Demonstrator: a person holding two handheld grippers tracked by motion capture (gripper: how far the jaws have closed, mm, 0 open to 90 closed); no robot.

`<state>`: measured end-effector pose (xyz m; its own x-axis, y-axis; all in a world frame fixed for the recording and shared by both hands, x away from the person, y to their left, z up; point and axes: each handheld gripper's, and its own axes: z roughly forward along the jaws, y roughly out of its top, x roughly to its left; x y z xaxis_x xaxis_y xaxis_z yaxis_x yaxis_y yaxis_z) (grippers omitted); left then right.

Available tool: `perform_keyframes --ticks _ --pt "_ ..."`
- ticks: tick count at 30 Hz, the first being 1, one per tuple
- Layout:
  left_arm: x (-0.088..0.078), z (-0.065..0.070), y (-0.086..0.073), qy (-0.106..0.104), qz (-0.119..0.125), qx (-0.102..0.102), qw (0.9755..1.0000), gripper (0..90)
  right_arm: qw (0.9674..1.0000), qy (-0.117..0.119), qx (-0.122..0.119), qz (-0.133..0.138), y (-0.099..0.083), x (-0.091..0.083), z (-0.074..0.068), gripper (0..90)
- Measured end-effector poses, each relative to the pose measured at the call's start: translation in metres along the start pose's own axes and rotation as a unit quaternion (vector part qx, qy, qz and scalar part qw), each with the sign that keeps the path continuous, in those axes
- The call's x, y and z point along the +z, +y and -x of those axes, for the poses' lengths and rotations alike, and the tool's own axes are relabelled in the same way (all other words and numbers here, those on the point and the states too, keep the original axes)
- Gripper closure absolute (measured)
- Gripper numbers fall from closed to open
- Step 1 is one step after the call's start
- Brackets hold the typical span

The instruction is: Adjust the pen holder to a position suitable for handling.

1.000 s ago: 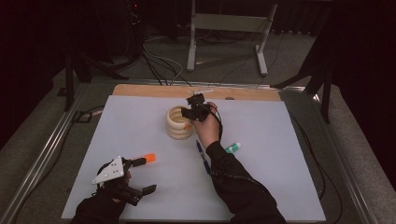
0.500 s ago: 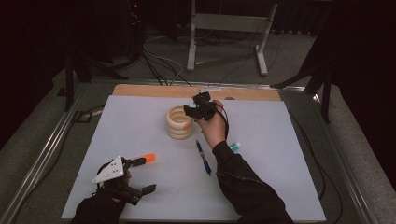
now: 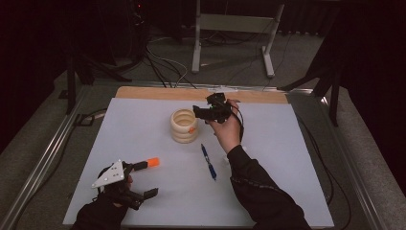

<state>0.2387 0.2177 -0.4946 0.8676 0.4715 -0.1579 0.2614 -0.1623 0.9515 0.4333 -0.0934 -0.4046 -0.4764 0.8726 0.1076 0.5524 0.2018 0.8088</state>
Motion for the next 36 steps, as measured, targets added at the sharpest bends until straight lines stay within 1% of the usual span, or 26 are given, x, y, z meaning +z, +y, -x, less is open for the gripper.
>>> perform_keyframes --ticks 1,2,3,4,6,8,9,11,14,15,16,18,20,21,22,24,25,26,27,29,30,32,33,35,36 --pt "0.000 0.000 0.000 0.000 0.000 -0.001 1.0000 0.1 1.0000 -0.002 -0.003 0.000 -0.001 -0.001 0.000 22.4" --pt "0.001 0.000 0.000 0.000 -0.001 -0.001 1.0000 0.1 1.0000 -0.007 -0.003 0.002 -0.003 -0.002 0.001 21.9" --pt "0.001 0.000 0.000 -0.001 -0.002 0.000 1.0000 0.1 1.0000 -0.007 -0.003 0.004 -0.004 -0.003 0.002 21.7" --pt "0.001 0.001 0.000 -0.002 -0.002 0.001 1.0000 0.1 1.0000 -0.006 -0.001 0.005 -0.005 -0.004 0.002 20.9" --pt "0.001 0.001 0.000 -0.002 -0.002 0.002 1.0000 0.1 0.9999 -0.010 0.003 0.012 -0.008 -0.008 0.003 19.2" --pt "0.001 0.001 0.000 -0.002 0.001 -0.001 1.0000 0.1 0.9999 -0.005 0.001 0.015 -0.011 -0.012 0.004 14.5" --pt "0.001 0.000 0.000 -0.001 0.002 -0.002 1.0000 0.1 0.9998 -0.004 0.001 0.020 -0.012 -0.015 0.005 14.2" --pt "0.001 -0.001 0.000 -0.001 0.003 -0.003 1.0000 0.1 0.9997 0.008 0.003 0.022 -0.016 -0.020 0.007 9.8" --pt "0.001 0.000 0.000 -0.003 0.002 -0.003 1.0000 0.1 0.9997 0.008 0.008 0.024 -0.023 -0.026 0.009 8.9" --pt "0.001 0.000 0.001 -0.004 0.002 -0.001 1.0000 0.1 0.9997 0.004 0.004 0.024 -0.026 -0.028 0.008 8.8" --pt "0.001 0.000 0.001 -0.004 0.003 -0.001 1.0000 0.1 0.9997 0.013 0.003 0.021 -0.030 -0.030 0.008 6.0" --pt "0.001 0.000 0.001 -0.004 0.002 0.001 1.0000 0.1 0.9996 0.016 0.003 0.022 -0.032 -0.031 0.009 4.2" --pt "0.001 0.000 0.001 -0.004 0.002 0.001 1.0000 0.1 0.9996 0.020 0.002 0.018 -0.038 -0.037 0.009 3.6" --pt "0.000 0.000 0.001 -0.003 0.002 0.001 1.0000 0.1 0.9996 0.017 0.002 0.022 -0.040 -0.039 0.009 3.6" --pt "0.000 0.000 0.001 -0.003 0.002 0.000 1.0000 0.1 0.9995 0.020 0.000 0.024 -0.042 -0.043 0.009 2.4" --pt "0.000 0.000 0.001 -0.003 0.004 0.000 1.0000 0.1 0.9995 0.018 0.001 0.025 -0.043 -0.045 0.009 2.1" --pt "0.001 0.000 0.002 -0.002 0.004 0.000 1.0000 0.1 0.9994 0.015 -0.005 0.032 -0.047 -0.050 0.008 0.0" --pt "0.001 0.001 0.002 -0.003 0.003 0.001 1.0000 0.1 0.9992 0.011 -0.009 0.037 -0.049 -0.053 0.007 0.0" --pt "0.001 0.001 0.002 -0.004 0.003 0.002 1.0000 0.1 0.9992 0.010 -0.015 0.036 -0.051 -0.055 0.006 0.0" --pt "0.002 0.002 0.002 -0.004 0.001 0.004 1.0000 0.1 0.9988 0.005 -0.020 0.045 -0.057 -0.060 0.004 0.0" --pt "0.002 0.002 0.002 -0.005 0.001 0.003 1.0000 0.1 0.9989 0.002 -0.024 0.039 -0.059 -0.062 0.003 0.0" --pt "0.002 0.002 0.003 -0.004 0.002 0.003 1.0000 0.1 0.9987 0.001 -0.024 0.045 -0.065 -0.065 0.002 0.0" --pt "0.002 0.002 0.003 -0.005 0.002 0.004 1.0000 0.1 0.9988 -0.001 -0.025 0.043 -0.067 -0.066 0.001 0.0" --pt "0.003 0.002 0.003 -0.005 0.002 0.005 1.0000 0.1 0.9988 0.003 -0.018 0.047 -0.073 -0.070 0.002 0.0" --pt "0.003 0.002 0.003 -0.006 0.002 0.005 1.0000 0.1 0.9988 0.001 -0.018 0.044 -0.076 -0.070 0.002 0.0"
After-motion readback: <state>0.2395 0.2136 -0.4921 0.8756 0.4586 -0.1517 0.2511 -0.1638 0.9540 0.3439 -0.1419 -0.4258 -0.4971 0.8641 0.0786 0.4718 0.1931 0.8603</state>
